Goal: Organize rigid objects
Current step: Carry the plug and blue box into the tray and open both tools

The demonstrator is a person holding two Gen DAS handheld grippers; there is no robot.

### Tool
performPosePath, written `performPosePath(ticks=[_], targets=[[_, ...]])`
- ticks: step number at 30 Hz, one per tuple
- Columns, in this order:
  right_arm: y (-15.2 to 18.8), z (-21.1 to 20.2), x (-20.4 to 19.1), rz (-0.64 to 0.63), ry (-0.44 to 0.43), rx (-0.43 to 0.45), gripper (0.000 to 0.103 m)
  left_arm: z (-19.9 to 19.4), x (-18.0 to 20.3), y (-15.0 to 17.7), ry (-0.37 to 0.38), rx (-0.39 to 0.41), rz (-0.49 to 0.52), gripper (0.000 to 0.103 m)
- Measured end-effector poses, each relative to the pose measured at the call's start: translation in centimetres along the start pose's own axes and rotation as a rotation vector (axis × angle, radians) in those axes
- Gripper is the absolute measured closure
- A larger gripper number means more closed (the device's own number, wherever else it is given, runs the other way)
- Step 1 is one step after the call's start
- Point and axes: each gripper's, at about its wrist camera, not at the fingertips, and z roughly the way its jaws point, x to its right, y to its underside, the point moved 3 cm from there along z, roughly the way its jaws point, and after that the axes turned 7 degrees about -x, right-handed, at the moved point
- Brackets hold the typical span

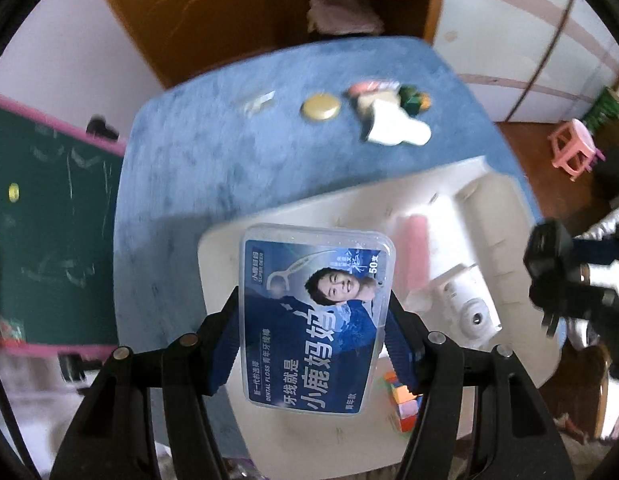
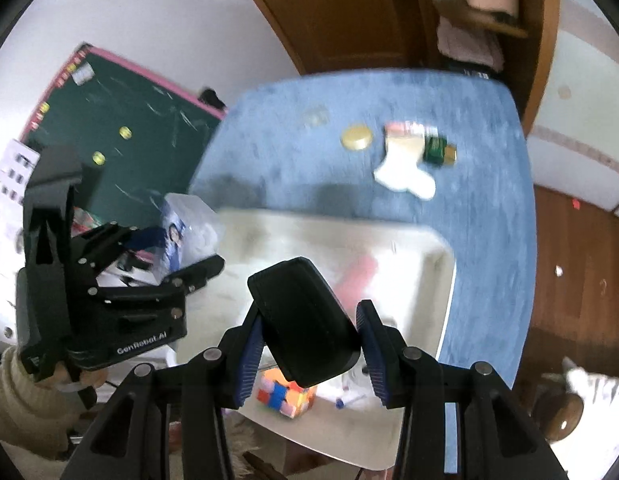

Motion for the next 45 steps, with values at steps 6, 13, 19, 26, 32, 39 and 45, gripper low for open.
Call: performPosePath(ticks=[6,13,19,26,32,39,45], targets=[[2.9,6.0,0.6,0.052,0.108,-0.098,0.057,3.3,-0.5,1.6,-0.046,-0.041,-0.083,0.036],[4.5,10.2,0.2,0.057,0.144,-0.160,0.057,5.7,-0.7,1.9,-0.068,-0.091,-0.104,0.036],[4.4,12.1,-0.2,0.065,0.152,-0.175,0.057,6.5,-0.7,1.8,-0.080,-0.110,-0.111,0.036],[4.7,13.1,-0.8,0.035,0.173,-0.191,0.052,6.8,-0.2,2.3,-0.055,-0.135,-0.086,0.035],[4.5,12.0,-1.1,0.025,0.177,-0.138,0.039,6.1,-0.1,2.0,-0.063,-0.120,-0.092,0.029],[4.7,10.4,-0.8,0.026,0.198,-0.104,0.039,4.7,0.0,1.9,-0.070,-0.090,-0.099,0.029],[4.9,9.6,-1.2,0.016,0.198,-0.094,0.039,3.7,0.0,1.8,-0.082,-0.071,-0.100,0.029]])
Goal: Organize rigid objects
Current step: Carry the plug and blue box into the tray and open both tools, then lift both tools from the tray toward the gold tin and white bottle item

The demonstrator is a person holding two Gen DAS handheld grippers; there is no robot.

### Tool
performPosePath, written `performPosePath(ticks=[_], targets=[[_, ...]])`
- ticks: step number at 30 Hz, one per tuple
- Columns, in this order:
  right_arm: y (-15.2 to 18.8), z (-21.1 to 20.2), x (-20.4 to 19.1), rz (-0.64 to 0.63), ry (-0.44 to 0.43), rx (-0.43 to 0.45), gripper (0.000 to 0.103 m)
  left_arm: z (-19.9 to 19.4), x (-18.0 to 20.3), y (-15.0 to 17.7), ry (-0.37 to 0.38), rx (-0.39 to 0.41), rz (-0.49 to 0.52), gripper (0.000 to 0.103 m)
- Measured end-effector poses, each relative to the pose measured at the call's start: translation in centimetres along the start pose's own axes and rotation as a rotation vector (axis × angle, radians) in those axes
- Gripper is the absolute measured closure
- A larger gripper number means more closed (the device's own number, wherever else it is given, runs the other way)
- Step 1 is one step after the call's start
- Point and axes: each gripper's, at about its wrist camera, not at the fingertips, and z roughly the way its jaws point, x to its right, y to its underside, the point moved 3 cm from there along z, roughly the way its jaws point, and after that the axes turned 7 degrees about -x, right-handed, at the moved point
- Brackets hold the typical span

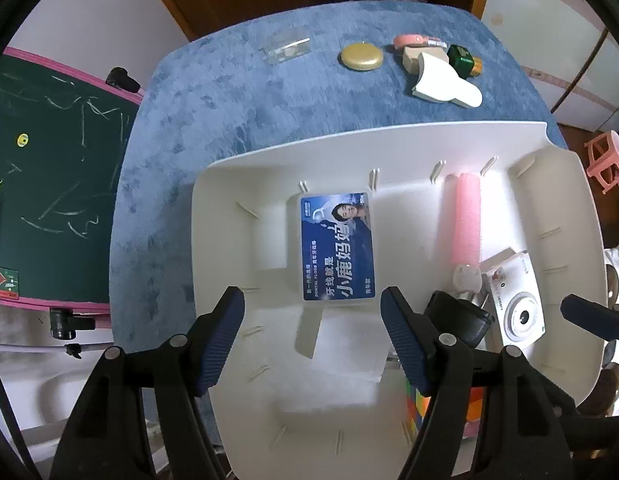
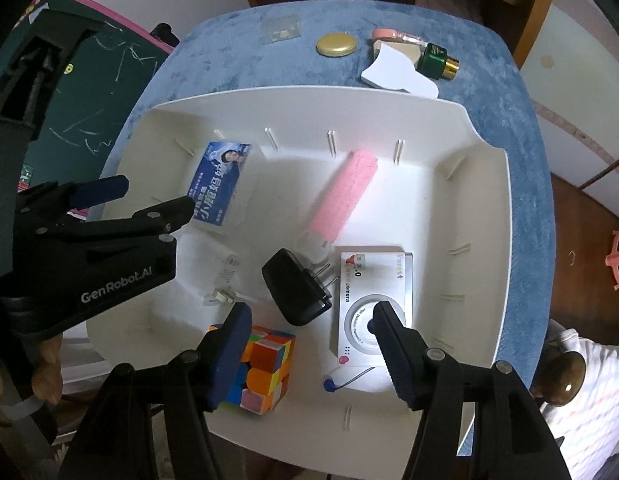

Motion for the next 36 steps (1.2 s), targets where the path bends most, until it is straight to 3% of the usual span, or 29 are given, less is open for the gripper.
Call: performPosePath(ticks=[22,36], targets=[[-0.7,-3.9,0.5,-0.025,-0.003,0.093,0.039,-5.6,-1.5,-1.2,0.022,0.138,-0.063,0.029],[-3.8,-6.7,2.7,0.022,-0.005,0.162,0.039,-8.8,-3.5,-5.5,0.017,0.213,-0.056,0.029]])
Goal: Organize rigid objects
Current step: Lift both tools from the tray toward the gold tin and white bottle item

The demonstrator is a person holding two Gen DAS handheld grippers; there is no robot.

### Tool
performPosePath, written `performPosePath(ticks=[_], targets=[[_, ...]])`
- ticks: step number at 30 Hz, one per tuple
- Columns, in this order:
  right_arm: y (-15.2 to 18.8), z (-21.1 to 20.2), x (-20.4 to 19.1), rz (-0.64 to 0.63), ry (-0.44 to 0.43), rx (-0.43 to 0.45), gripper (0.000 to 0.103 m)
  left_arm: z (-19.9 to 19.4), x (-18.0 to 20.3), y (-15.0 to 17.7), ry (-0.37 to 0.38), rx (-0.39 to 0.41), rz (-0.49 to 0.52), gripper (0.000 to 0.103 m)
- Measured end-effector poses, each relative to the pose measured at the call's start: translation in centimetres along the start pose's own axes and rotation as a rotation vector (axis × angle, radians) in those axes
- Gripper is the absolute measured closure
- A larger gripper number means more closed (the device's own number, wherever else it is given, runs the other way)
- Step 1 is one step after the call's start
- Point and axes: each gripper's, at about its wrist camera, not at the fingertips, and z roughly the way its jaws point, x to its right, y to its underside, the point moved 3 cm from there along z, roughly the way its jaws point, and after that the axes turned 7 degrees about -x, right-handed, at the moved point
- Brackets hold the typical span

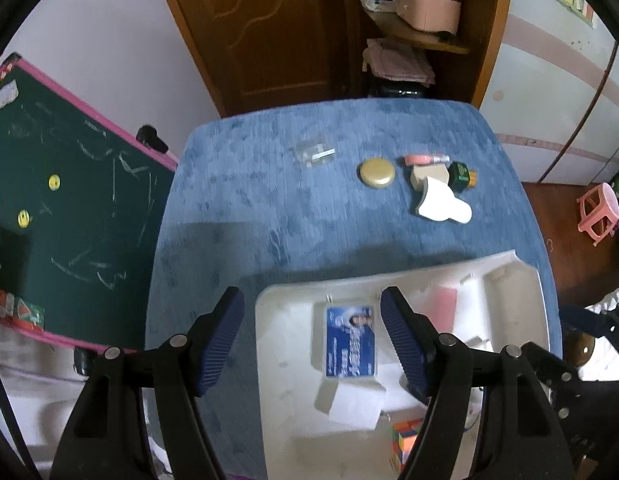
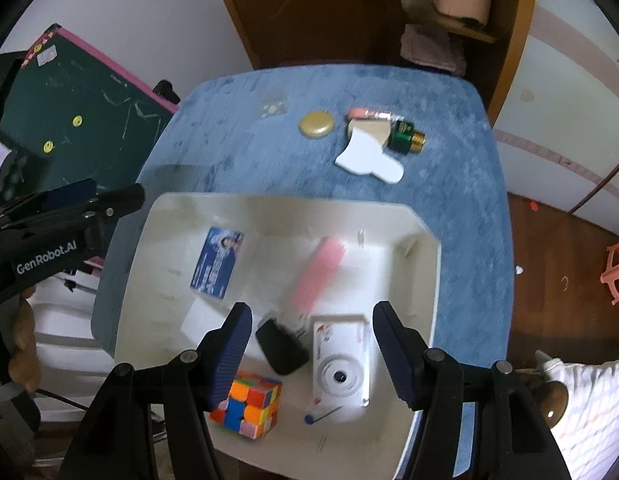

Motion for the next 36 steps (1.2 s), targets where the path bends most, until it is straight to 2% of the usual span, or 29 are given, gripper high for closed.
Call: performPosePath(ticks=[4,9,15,19,27,32,36], targets=[[-1.6,-0.8,1.1,0.007,0.016,0.027,0.039,-0.4,-0.1,-2.2,-0.007,0.027,0.024,0.029],[-4.2,-1.7,2.6,0.005,0.040,0.065,0.039,-0.4,0.2,-5.8,0.023,0.036,0.049,0.029],[-8.5,-2.0,3.8,-0.066,0.084,0.129,0.039,1.0,1.5,-9.8,0.061,0.013,0.084,0.029],[-11.2,-0.6,4.2,-0.153,0.118,0.148,0.039,3.2,2.1,-12.3,0.065,-0.006,0.085,0.029],[-14.9,5.1,4.9,-0.232,0.099,0.073,0.039,10.9,3.7,-15.9,0.141,-0.148,0.071,0.029],[-16.1,8.6,5.6,-0.266,0.086,0.022,0.039,15.8,5.0,-16.7,0.155,-0.221,0.081,0.029],[-16.5,10.5,5.7,-0.292,0.096,-0.017,0.039,19.2,5.9,-16.4,0.132,-0.279,0.078,0.029]])
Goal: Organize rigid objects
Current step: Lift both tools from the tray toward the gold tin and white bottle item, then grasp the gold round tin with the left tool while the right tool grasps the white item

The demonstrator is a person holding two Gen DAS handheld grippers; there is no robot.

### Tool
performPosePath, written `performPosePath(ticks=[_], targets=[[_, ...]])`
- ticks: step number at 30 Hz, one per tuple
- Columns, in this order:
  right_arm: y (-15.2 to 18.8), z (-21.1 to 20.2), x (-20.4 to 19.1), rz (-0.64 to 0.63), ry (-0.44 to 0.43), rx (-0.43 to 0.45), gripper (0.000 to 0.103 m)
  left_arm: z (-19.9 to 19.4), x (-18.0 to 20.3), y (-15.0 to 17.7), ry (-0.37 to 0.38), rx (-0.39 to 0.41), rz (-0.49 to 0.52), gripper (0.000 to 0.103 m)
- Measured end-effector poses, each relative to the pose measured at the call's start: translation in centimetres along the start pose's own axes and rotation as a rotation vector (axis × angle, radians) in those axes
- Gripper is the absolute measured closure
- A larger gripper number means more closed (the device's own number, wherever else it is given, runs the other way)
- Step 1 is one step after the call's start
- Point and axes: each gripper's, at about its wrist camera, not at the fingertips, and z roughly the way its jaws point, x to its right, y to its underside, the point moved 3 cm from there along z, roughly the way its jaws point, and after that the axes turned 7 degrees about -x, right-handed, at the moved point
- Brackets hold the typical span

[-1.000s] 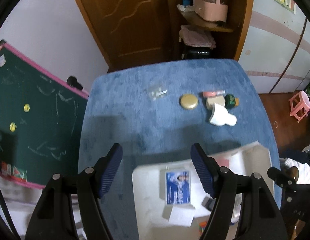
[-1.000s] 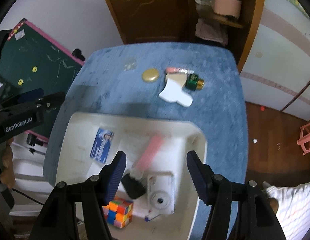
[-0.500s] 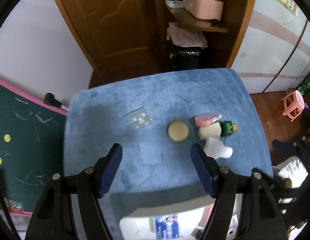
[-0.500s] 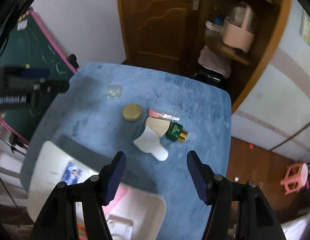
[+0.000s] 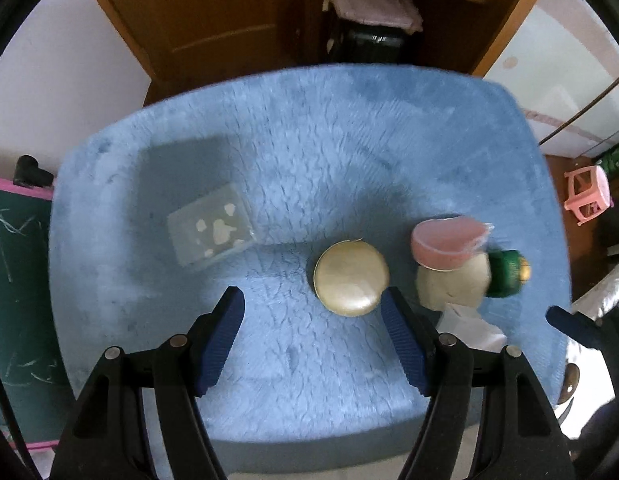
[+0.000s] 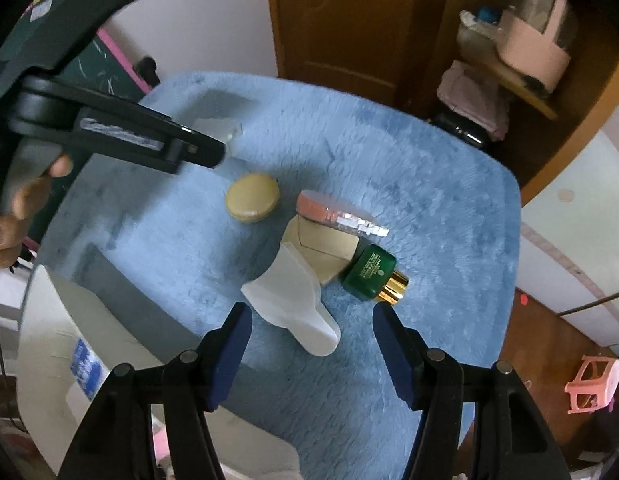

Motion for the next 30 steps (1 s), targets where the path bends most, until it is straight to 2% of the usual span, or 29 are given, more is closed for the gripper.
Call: performPosePath(ticks=[9,20,25,30], targets=[[-1.0,3.1,-2.5,-0.141,0.057,-0.072,0.039,3.1,0.5,0.0,0.024,-0.057,-0.016,0.029],[-1.3,5.5,-4.7,-0.290,0.123,-0.154,0.039,3.5,0.5,0.0,0.076,-0.063,-0.013,0.029],[-1.4,6.6,-4.9,-0.309,0.135,-0.174,0.039,3.9,0.8,-0.3,0.069,-0.072,-0.008,0.029],[-1.4,7.7,-4.8,-0.297,0.121,-0.196,0.039,5.5,0.9,-1.2,0.107,-0.096,-0.035,0.029]])
